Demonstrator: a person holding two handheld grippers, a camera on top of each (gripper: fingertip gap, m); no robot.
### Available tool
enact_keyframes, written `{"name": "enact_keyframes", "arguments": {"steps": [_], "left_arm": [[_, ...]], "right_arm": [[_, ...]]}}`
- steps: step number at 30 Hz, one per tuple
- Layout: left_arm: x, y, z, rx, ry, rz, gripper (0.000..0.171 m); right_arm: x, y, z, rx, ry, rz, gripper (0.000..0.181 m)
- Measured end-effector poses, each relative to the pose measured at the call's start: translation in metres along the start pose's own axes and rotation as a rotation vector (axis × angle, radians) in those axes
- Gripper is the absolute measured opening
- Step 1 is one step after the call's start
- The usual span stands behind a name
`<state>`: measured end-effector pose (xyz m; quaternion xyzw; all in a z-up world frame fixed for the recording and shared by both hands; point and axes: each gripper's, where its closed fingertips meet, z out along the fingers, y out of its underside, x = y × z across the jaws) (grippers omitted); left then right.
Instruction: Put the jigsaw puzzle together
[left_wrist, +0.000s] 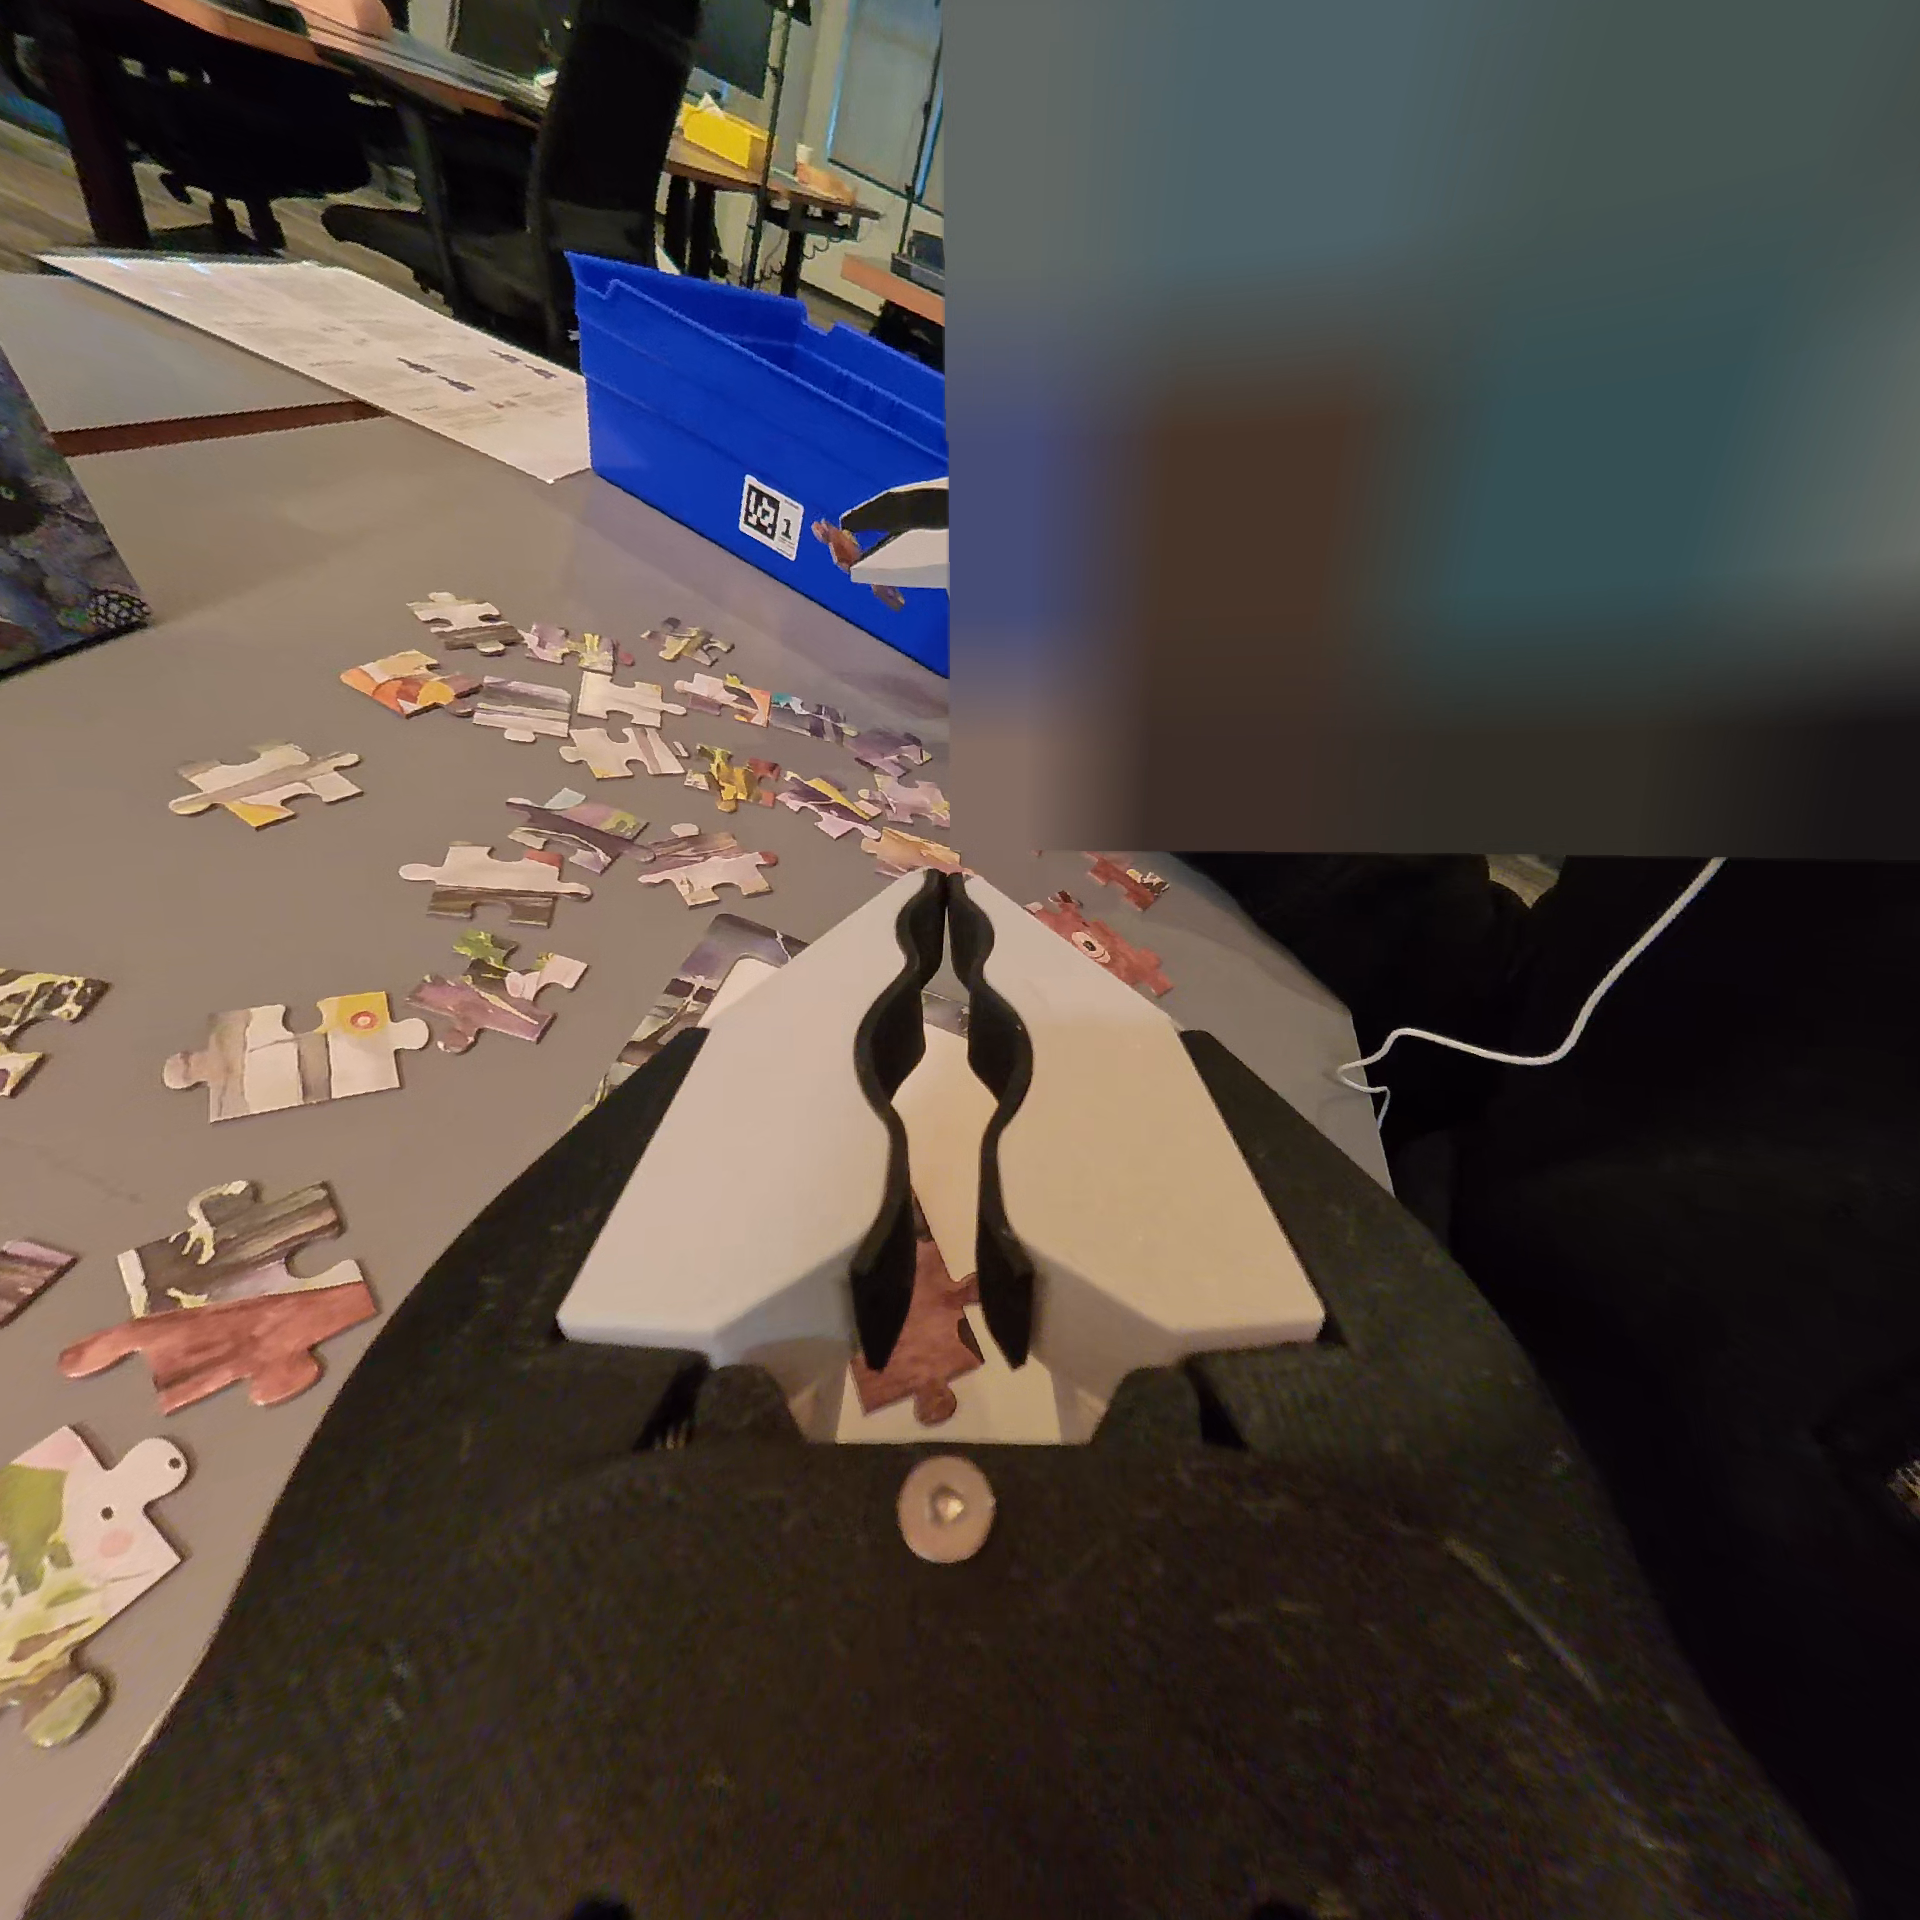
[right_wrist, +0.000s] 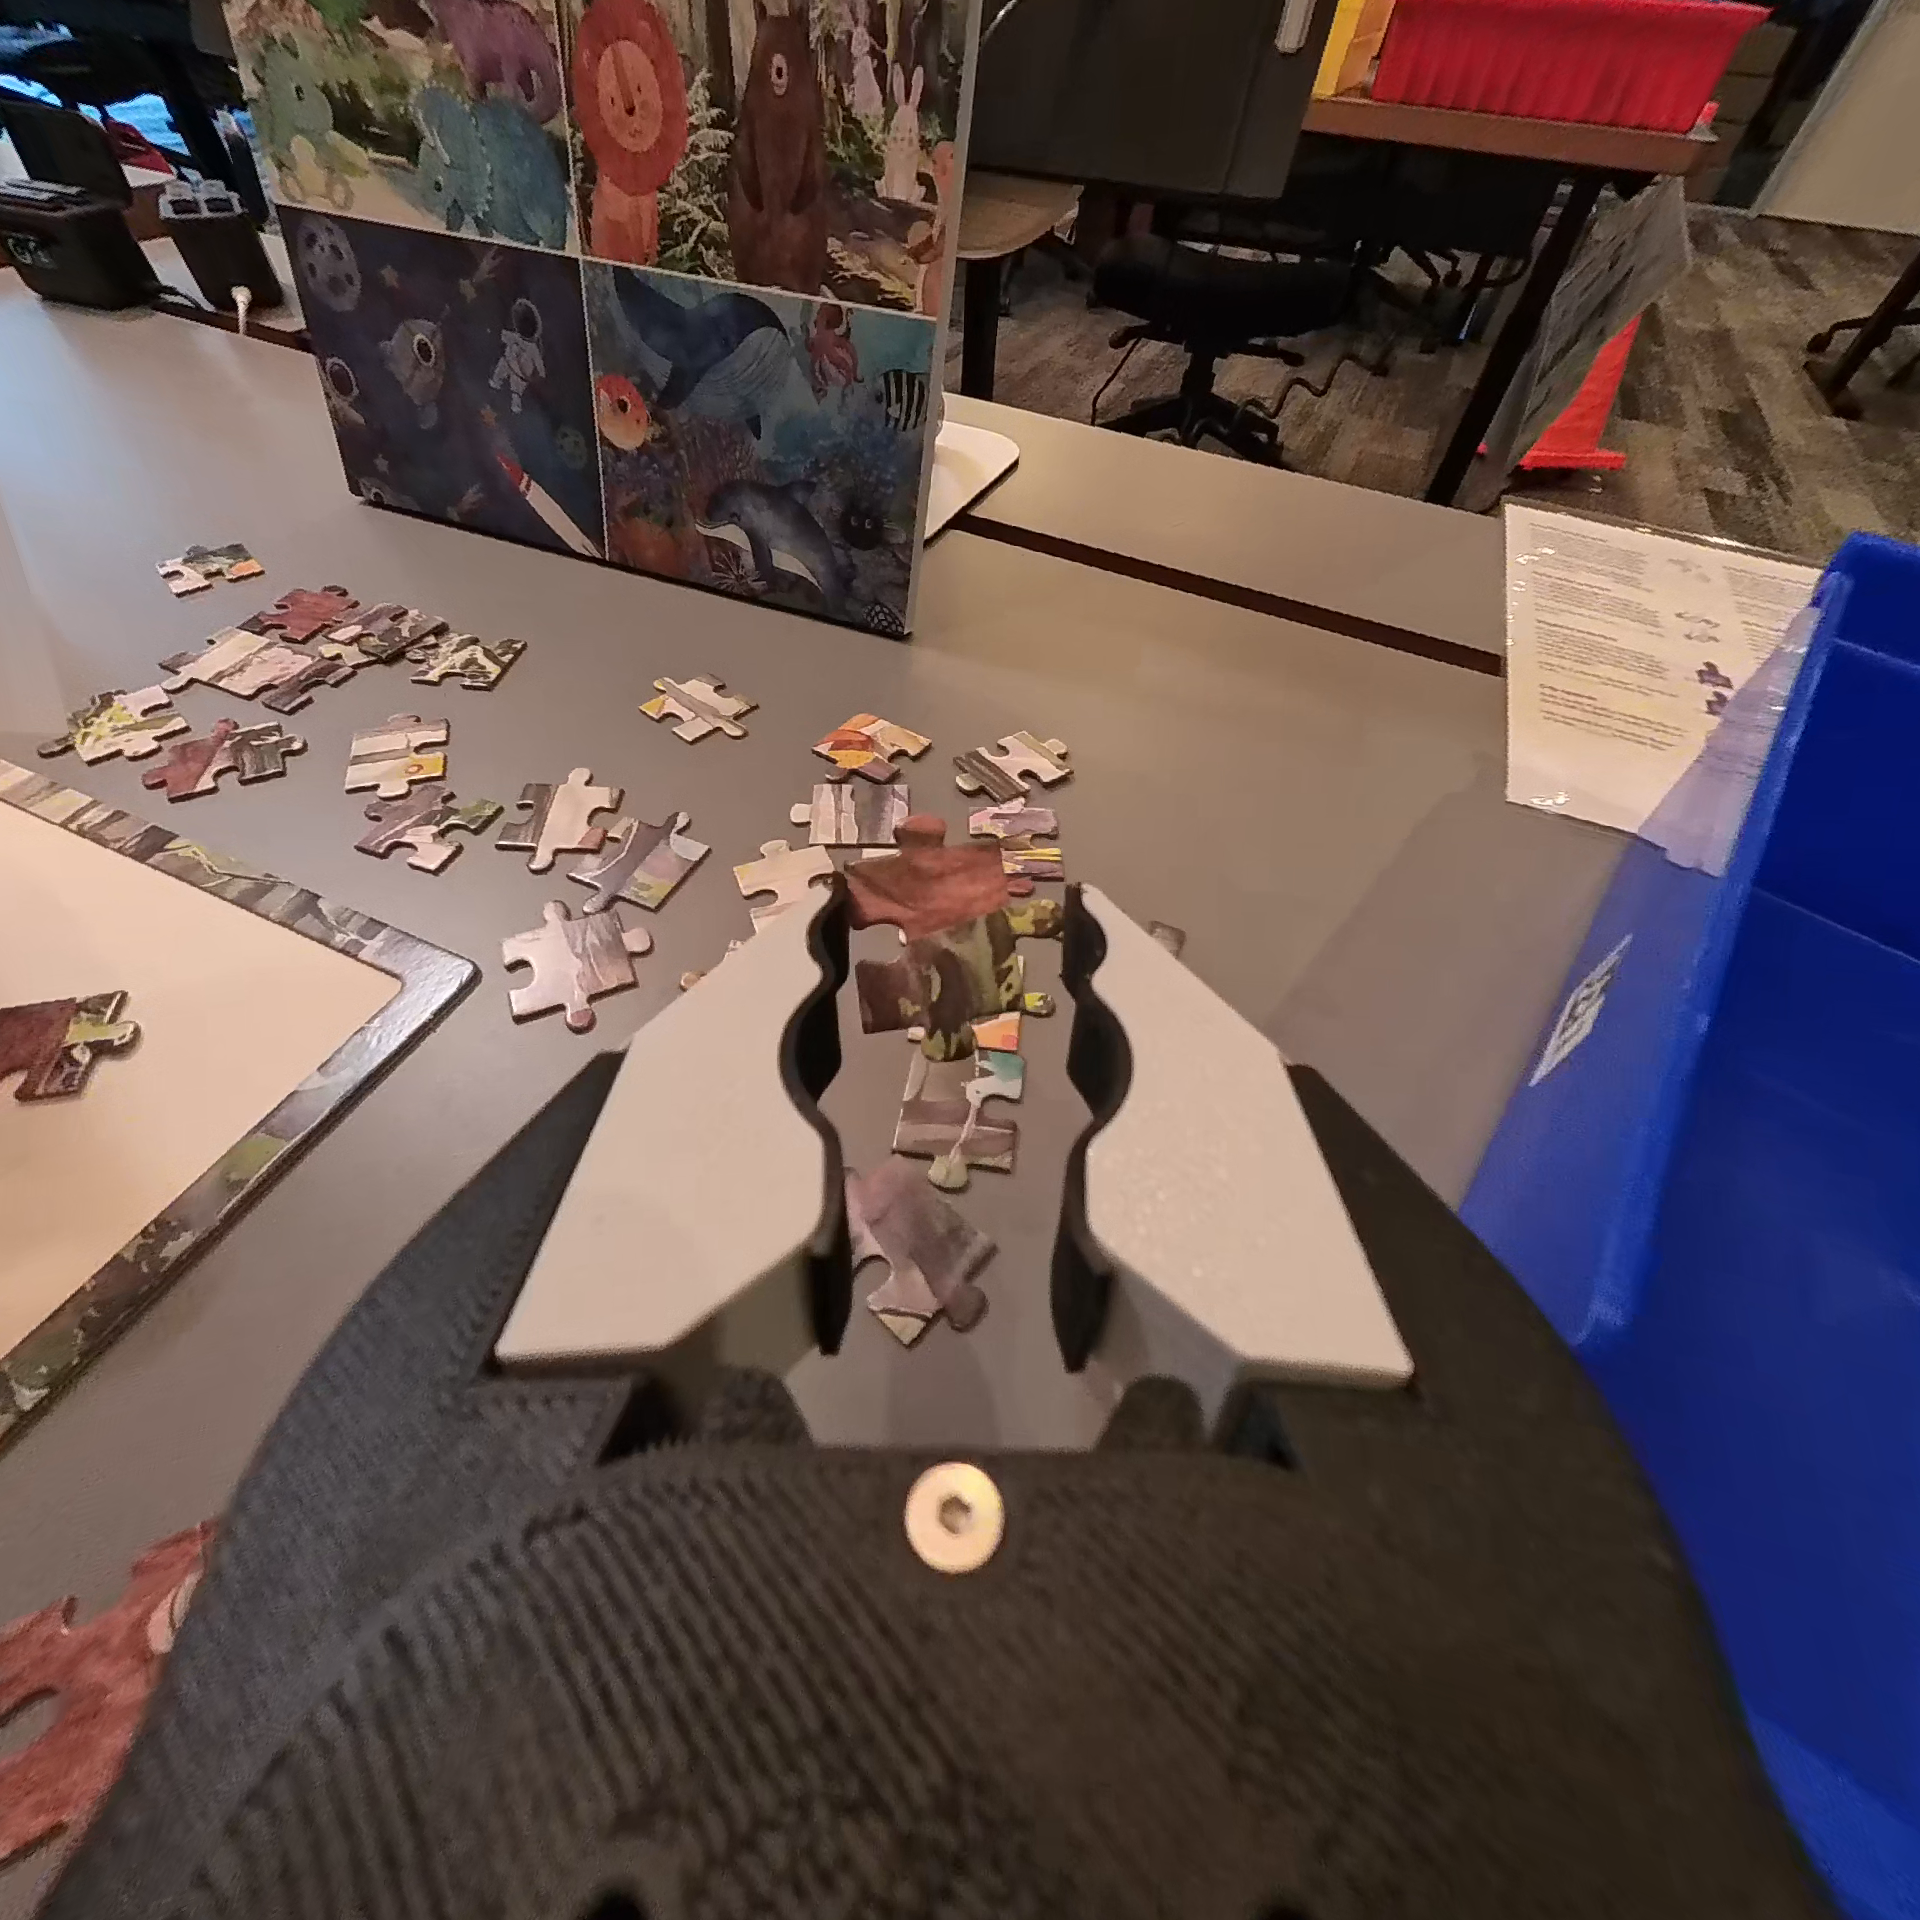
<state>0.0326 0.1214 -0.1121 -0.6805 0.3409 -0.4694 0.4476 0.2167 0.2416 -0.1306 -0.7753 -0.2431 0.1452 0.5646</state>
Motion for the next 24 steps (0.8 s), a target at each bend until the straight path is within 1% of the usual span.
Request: {"name": "enact_keyframes", "arguments": {"steps": [24], "left_arm": [[-0.0032, -0.0008, -0.0021, -0.004, -0.032, 0.028, 0.0]], "right_arm": [[-0.0036, 0.0001, 0.0003, 0.001, -0.013, -0.016, 0.039]]}}
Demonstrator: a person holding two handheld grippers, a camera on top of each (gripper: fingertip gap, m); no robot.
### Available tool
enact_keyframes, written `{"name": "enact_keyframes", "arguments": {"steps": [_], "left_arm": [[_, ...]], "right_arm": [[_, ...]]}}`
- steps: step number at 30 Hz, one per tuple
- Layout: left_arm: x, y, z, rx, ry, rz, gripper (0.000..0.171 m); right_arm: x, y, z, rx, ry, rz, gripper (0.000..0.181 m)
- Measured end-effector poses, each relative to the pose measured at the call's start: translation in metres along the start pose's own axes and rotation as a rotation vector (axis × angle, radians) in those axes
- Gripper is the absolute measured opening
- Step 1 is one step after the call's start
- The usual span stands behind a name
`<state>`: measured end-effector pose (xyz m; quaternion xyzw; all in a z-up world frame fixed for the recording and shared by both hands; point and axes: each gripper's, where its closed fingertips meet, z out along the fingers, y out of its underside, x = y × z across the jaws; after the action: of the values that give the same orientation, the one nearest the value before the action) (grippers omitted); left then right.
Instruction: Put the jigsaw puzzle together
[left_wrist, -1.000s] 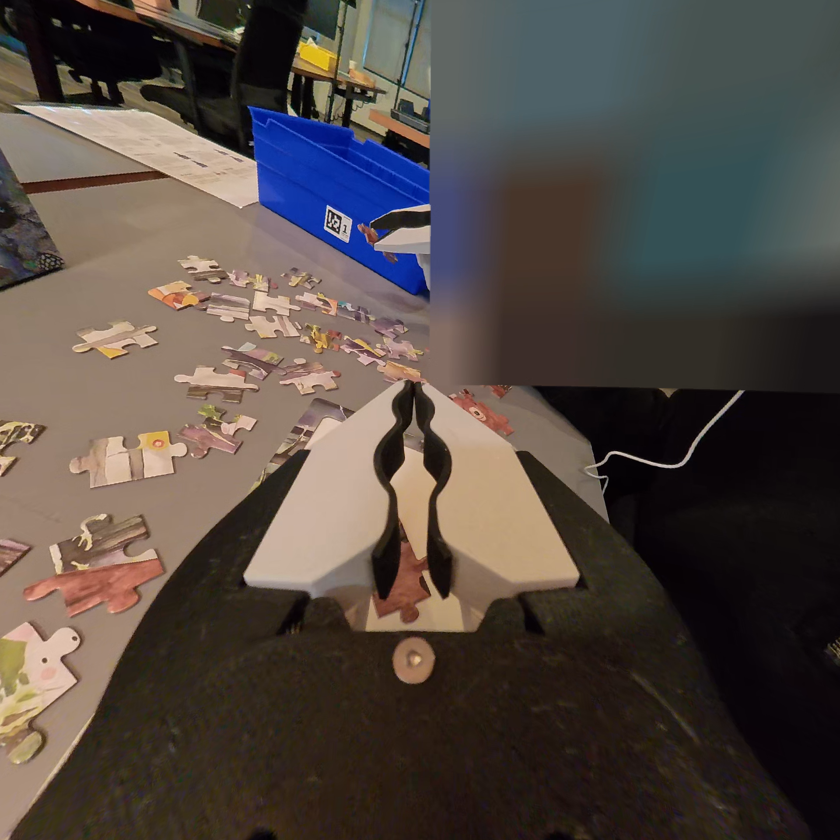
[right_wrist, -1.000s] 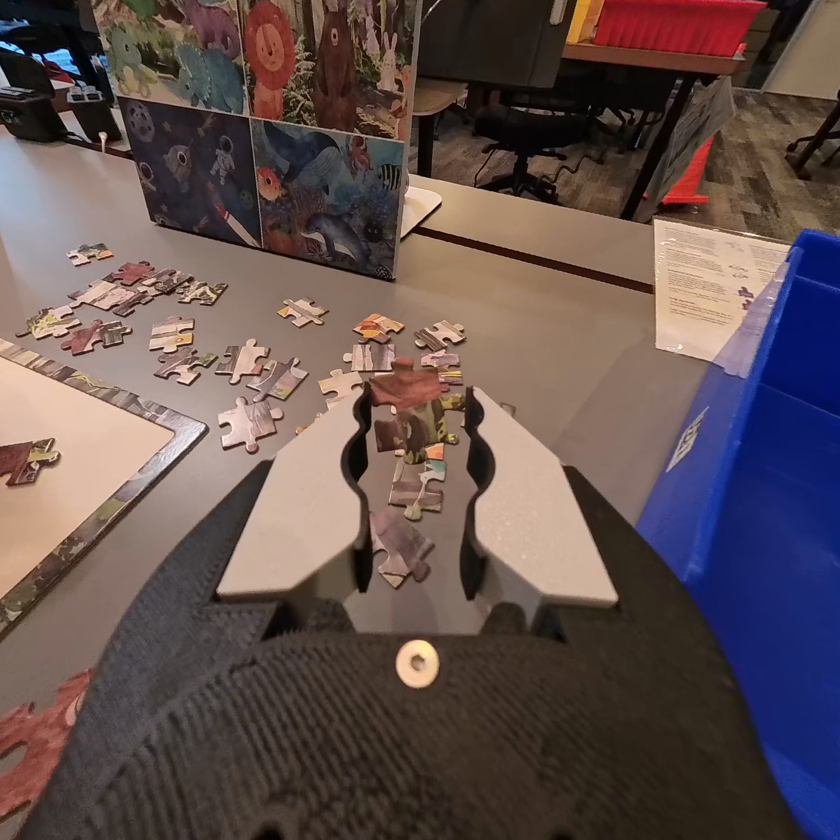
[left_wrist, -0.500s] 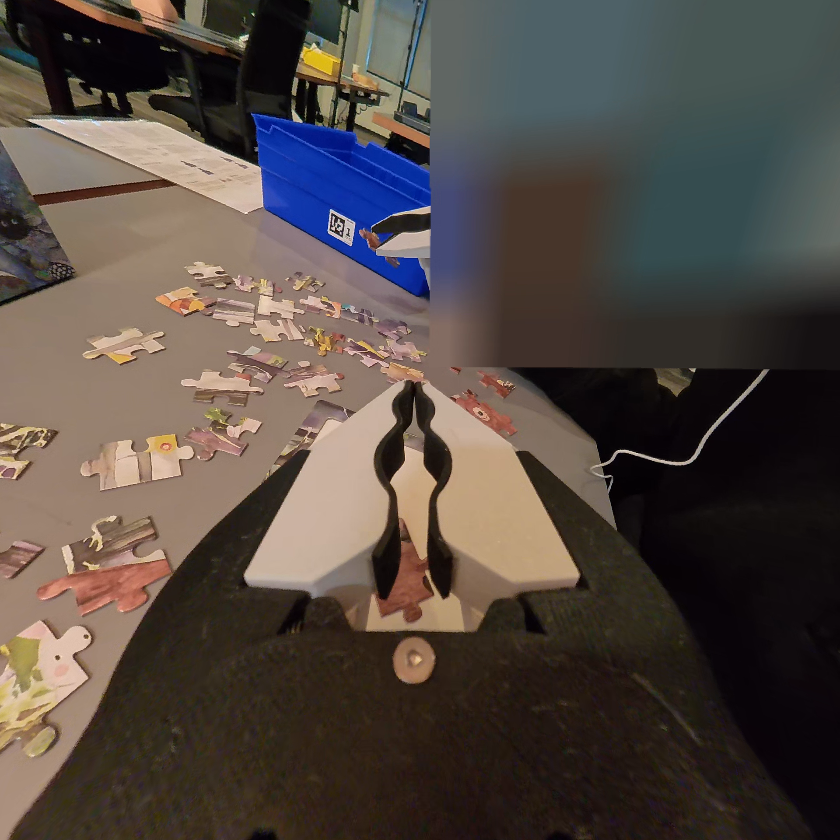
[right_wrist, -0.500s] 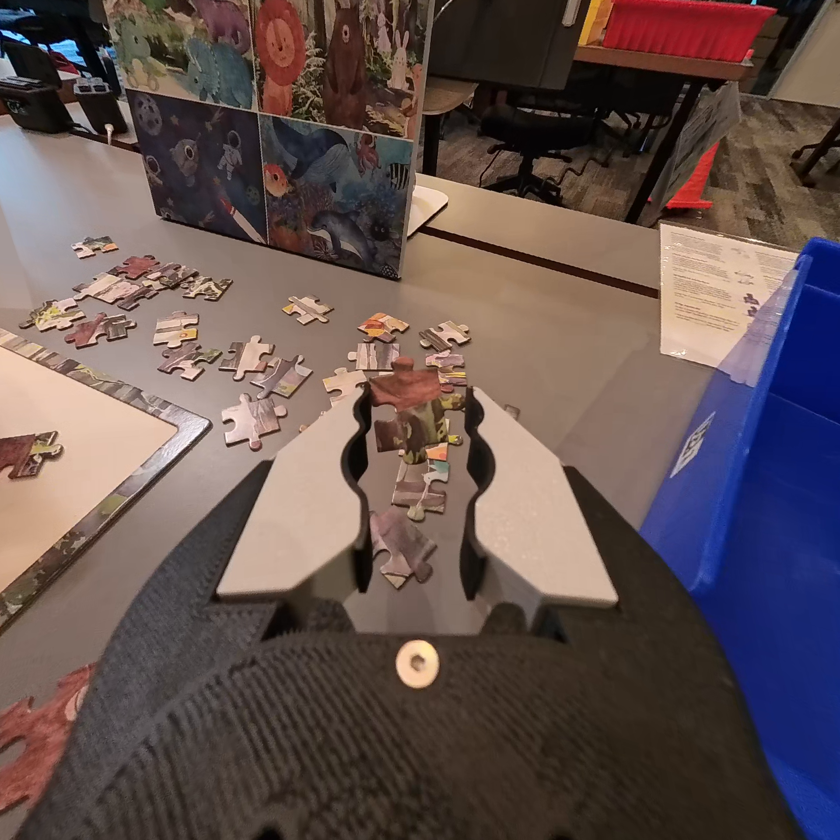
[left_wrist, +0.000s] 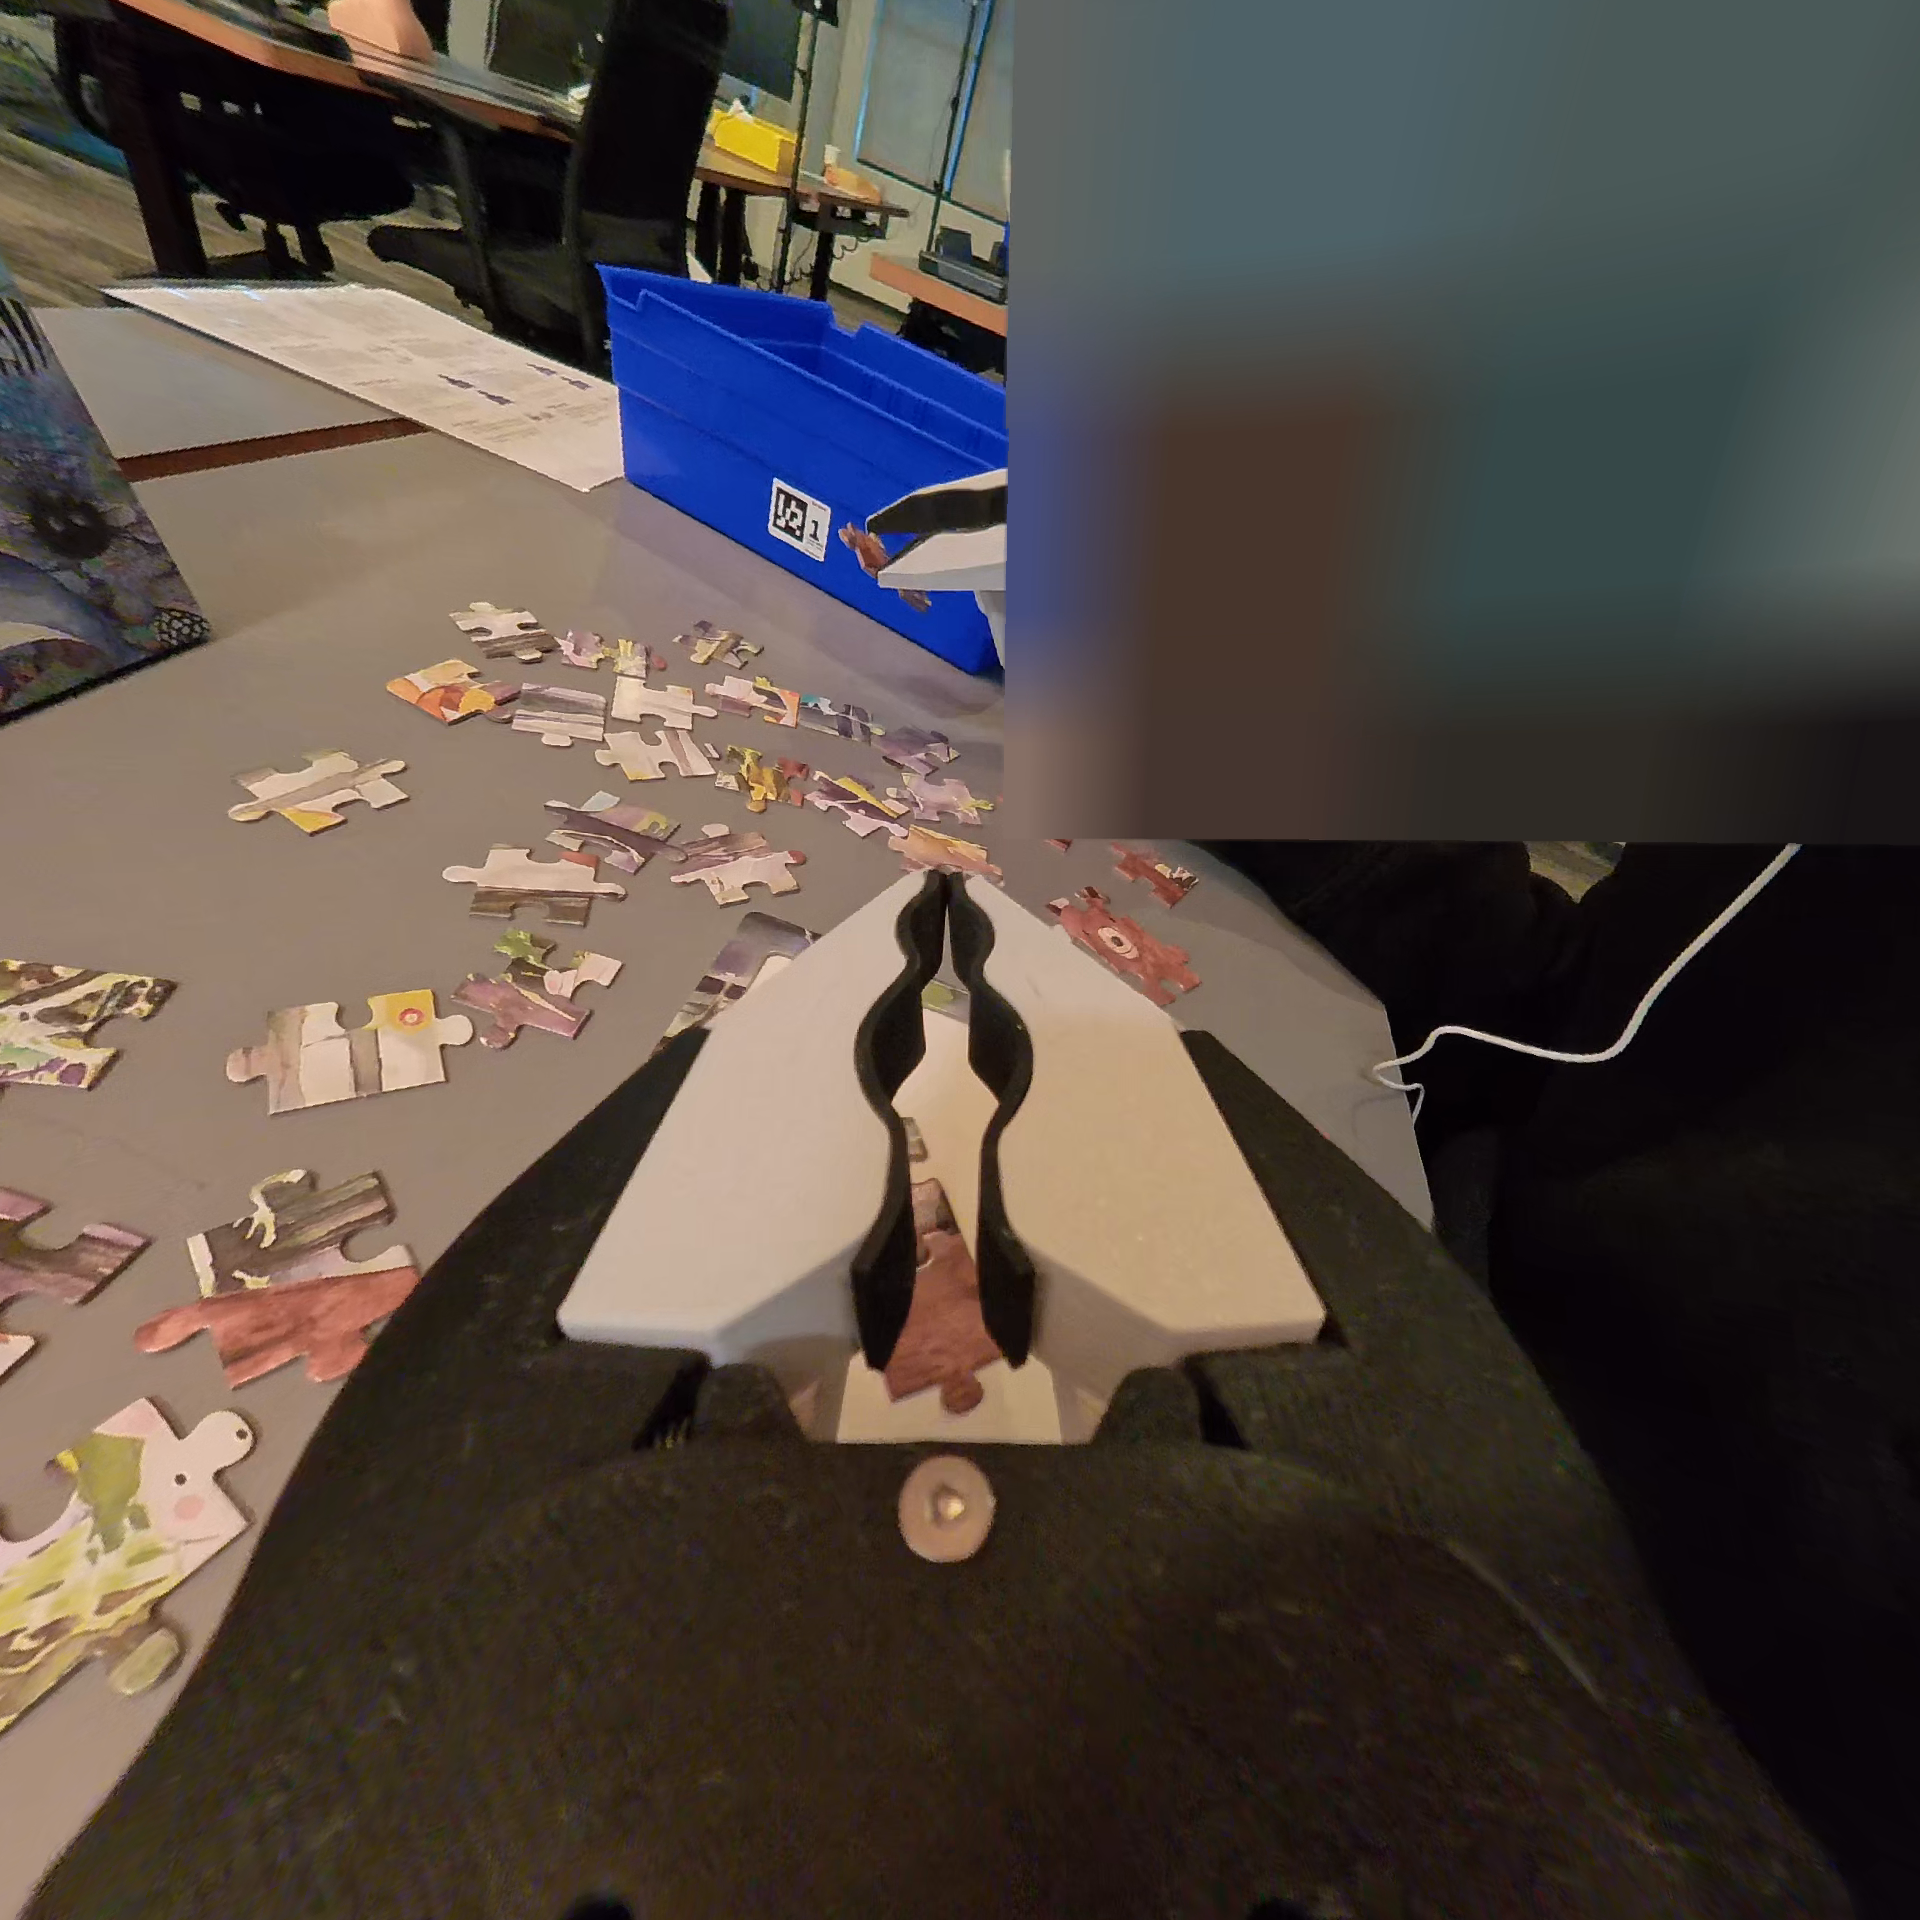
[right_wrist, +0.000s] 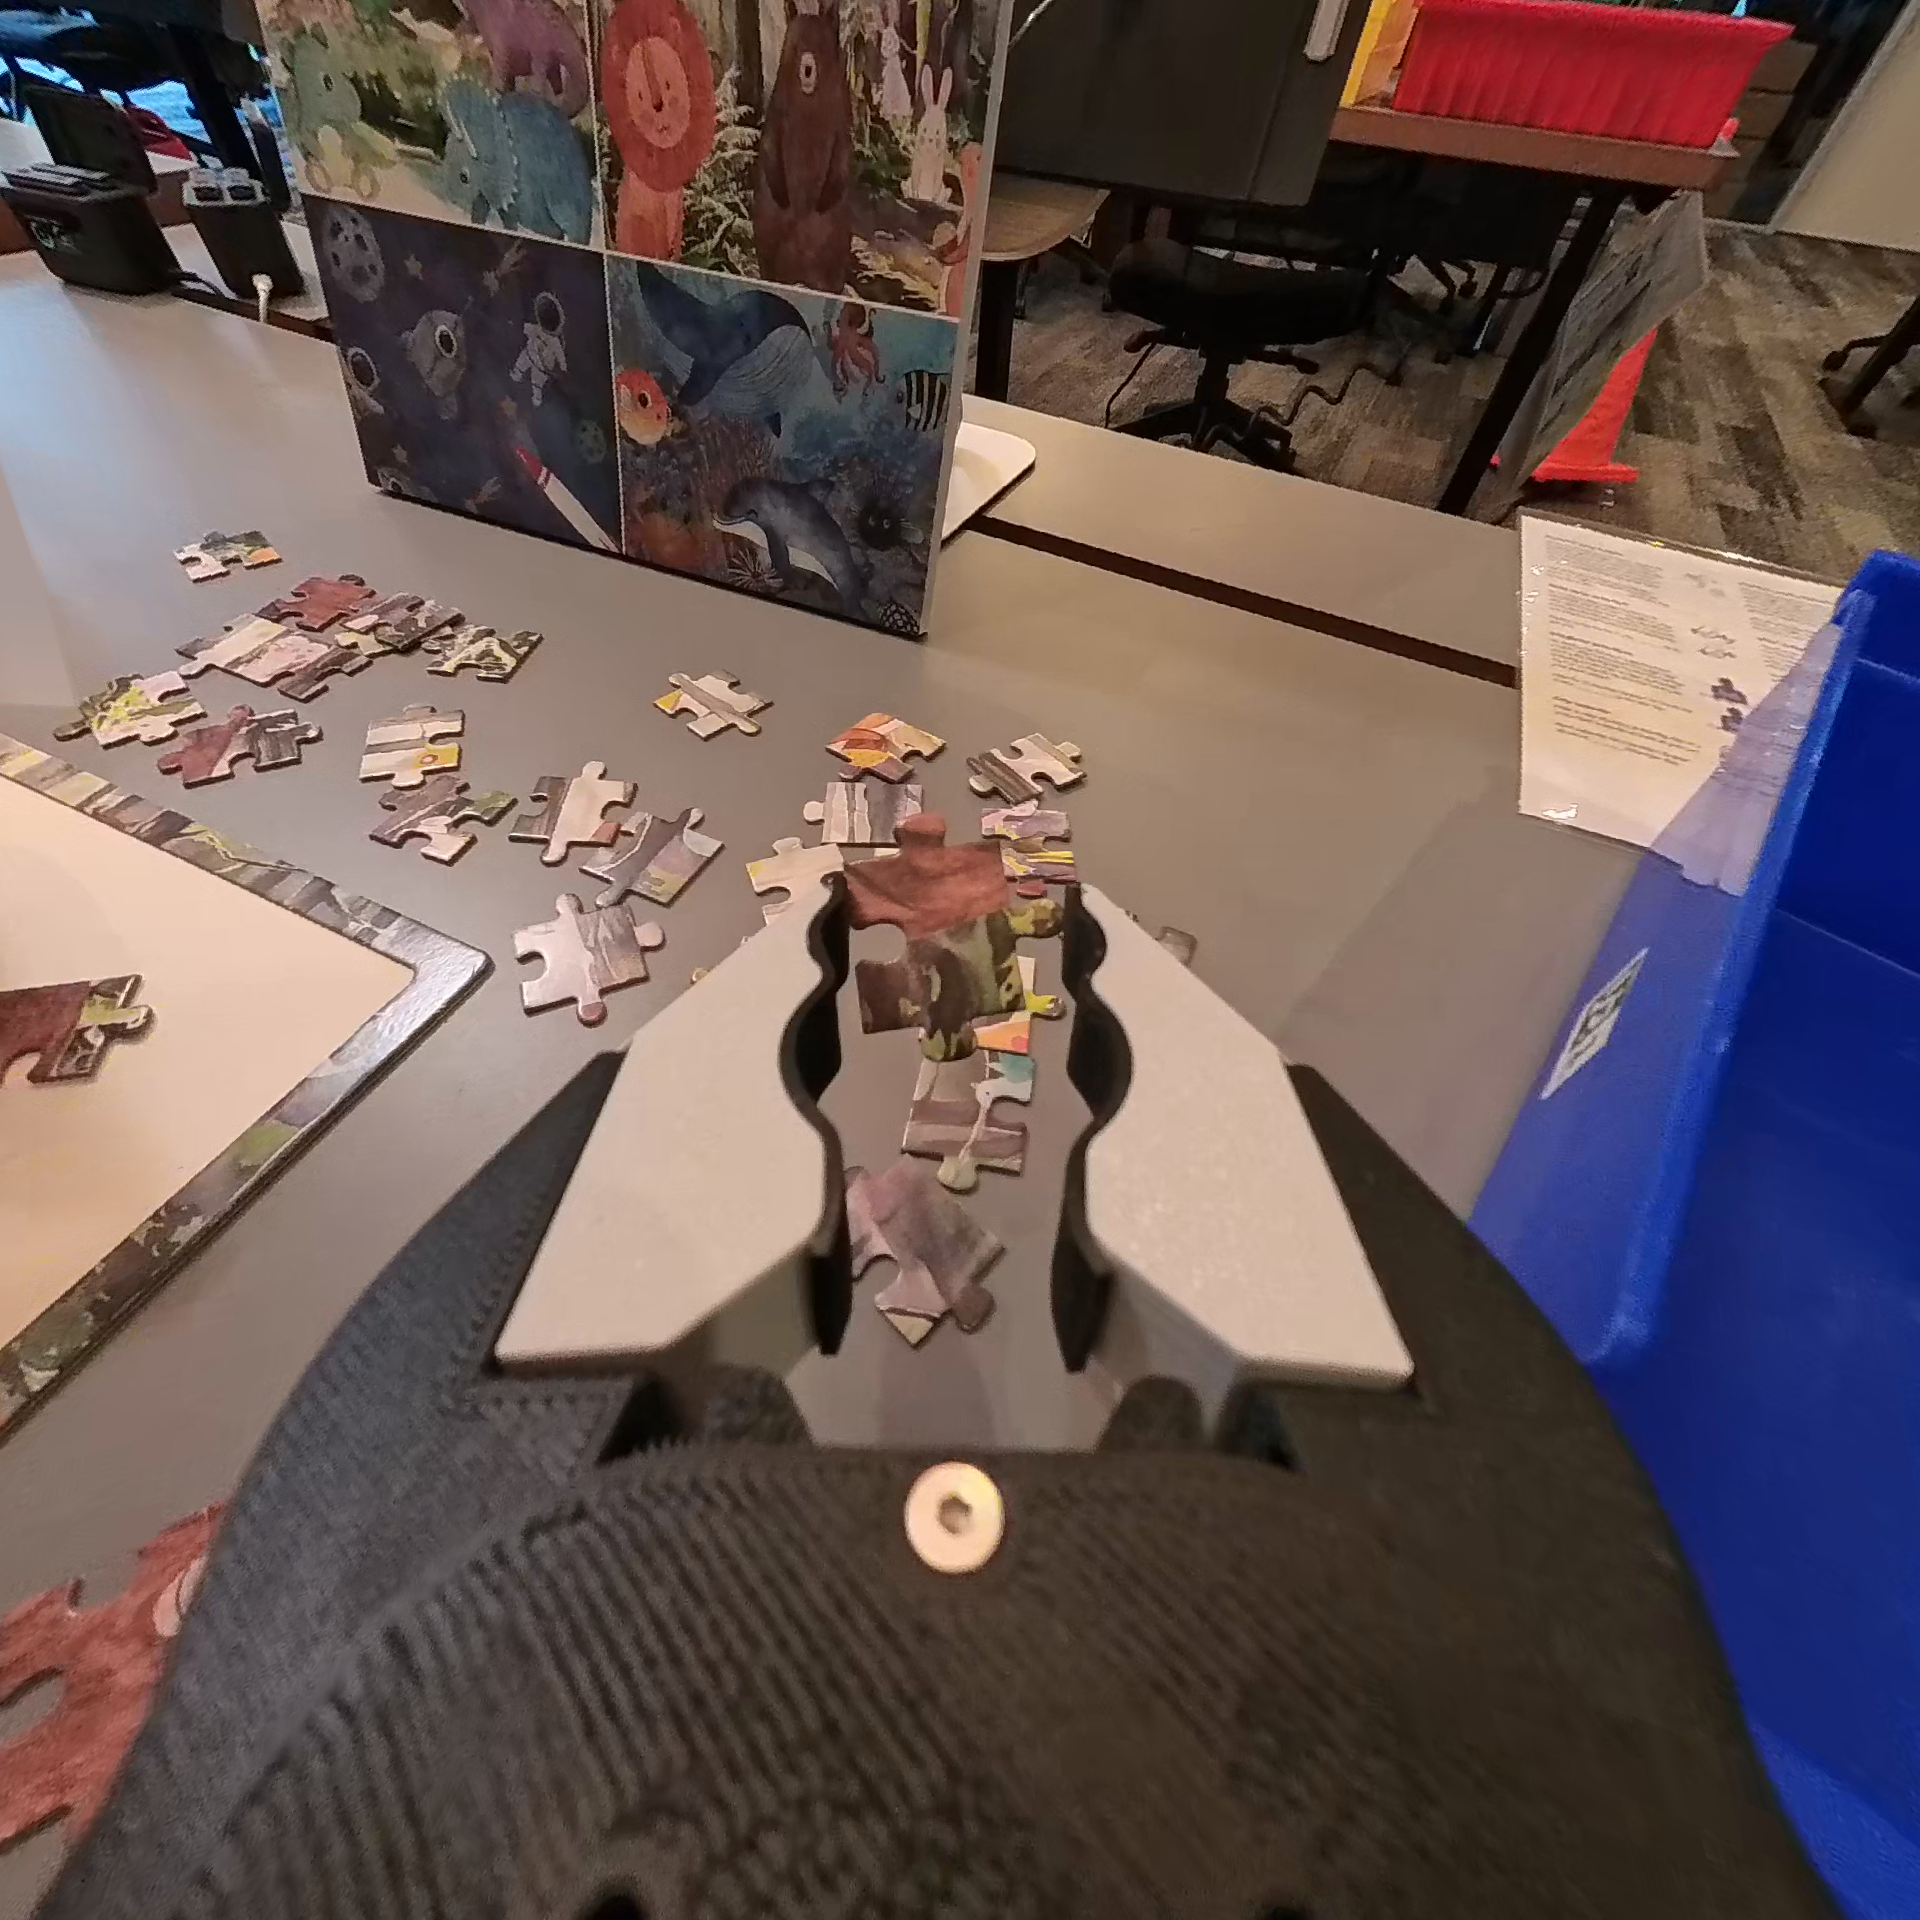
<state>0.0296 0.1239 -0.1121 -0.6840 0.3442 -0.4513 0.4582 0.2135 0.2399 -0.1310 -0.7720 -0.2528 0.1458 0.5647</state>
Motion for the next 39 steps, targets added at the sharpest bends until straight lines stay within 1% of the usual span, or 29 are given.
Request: {"name": "enact_keyframes", "arguments": {"steps": [2, 4, 7, 9, 10, 11, 13, 15, 17, 19, 21, 23, 25, 29, 31, 36, 39], "left_arm": [[-0.004, -0.002, -0.003, -0.001, -0.026, 0.017, 0.0], [-0.016, -0.005, -0.009, 0.002, -0.083, 0.041, 0.0], [-0.052, -0.005, -0.025, -0.032, -0.228, 0.066, 0.001], [-0.088, -0.002, -0.041, -0.088, -0.346, 0.077, 0.01], [-0.108, 0.001, -0.049, -0.126, -0.402, 0.077, 0.019], [-0.128, 0.006, -0.057, -0.18, -0.452, 0.077, 0.026], [-0.168, 0.016, -0.073, -0.285, -0.535, 0.086, 0.035], [-0.199, 0.026, -0.082, -0.379, -0.568, 0.067, 0.04], [-0.215, 0.036, -0.081, -0.449, -0.541, 0.017, 0.04], [-0.22, 0.044, -0.076, -0.501, -0.498, -0.014, 0.041], [-0.22, 0.051, -0.074, -0.547, -0.478, -0.01, 0.042], [-0.221, 0.052, -0.075, -0.553, -0.503, 0.023, 0.042], [-0.218, 0.052, -0.073, -0.545, -0.506, 0.019, 0.037], [-0.217, 0.053, -0.074, -0.559, -0.524, 0.049, 0.035], [-0.219, 0.049, -0.076, -0.546, -0.545, 0.087, 0.002], [-0.22, 0.05, -0.078, -0.55, -0.557, 0.109, 0.017], [-0.215, 0.052, -0.078, -0.56, -0.534, 0.081, 0.033]], "right_arm": [[-0.001, 0.0, 0.0, 0.001, -0.002, -0.001, 0.039], [-0.001, 0.0, 0.0, 0.002, -0.004, -0.002, 0.039], [-0.002, -0.001, 0.0, 0.005, -0.008, -0.003, 0.039], [-0.003, -0.002, 0.0, 0.009, -0.014, -0.003, 0.039], [-0.004, -0.002, 0.0, 0.01, -0.018, -0.002, 0.039], [-0.005, -0.002, 0.0, 0.012, -0.021, -0.002, 0.039], [-0.006, -0.003, 0.0, 0.016, -0.025, -0.006, 0.039], [-0.007, -0.004, 0.0, 0.018, -0.026, -0.01, 0.039], [-0.007, -0.003, 0.0, 0.016, -0.022, -0.014, 0.039], [-0.005, -0.002, 0.0, 0.012, -0.016, -0.014, 0.039], [-0.004, -0.002, -0.001, 0.012, -0.013, -0.01, 0.039], [-0.003, -0.002, -0.001, 0.013, -0.015, -0.003, 0.039], [-0.003, -0.001, 0.0, 0.006, -0.015, -0.002, 0.039], [-0.003, 0.002, 0.002, -0.006, -0.011, -0.009, 0.039], [-0.003, 0.003, 0.002, -0.01, -0.01, -0.009, 0.039], [-0.002, 0.003, 0.002, -0.011, -0.008, -0.01, 0.039], [-0.002, 0.002, 0.002, -0.01, -0.008, -0.012, 0.039]]}}
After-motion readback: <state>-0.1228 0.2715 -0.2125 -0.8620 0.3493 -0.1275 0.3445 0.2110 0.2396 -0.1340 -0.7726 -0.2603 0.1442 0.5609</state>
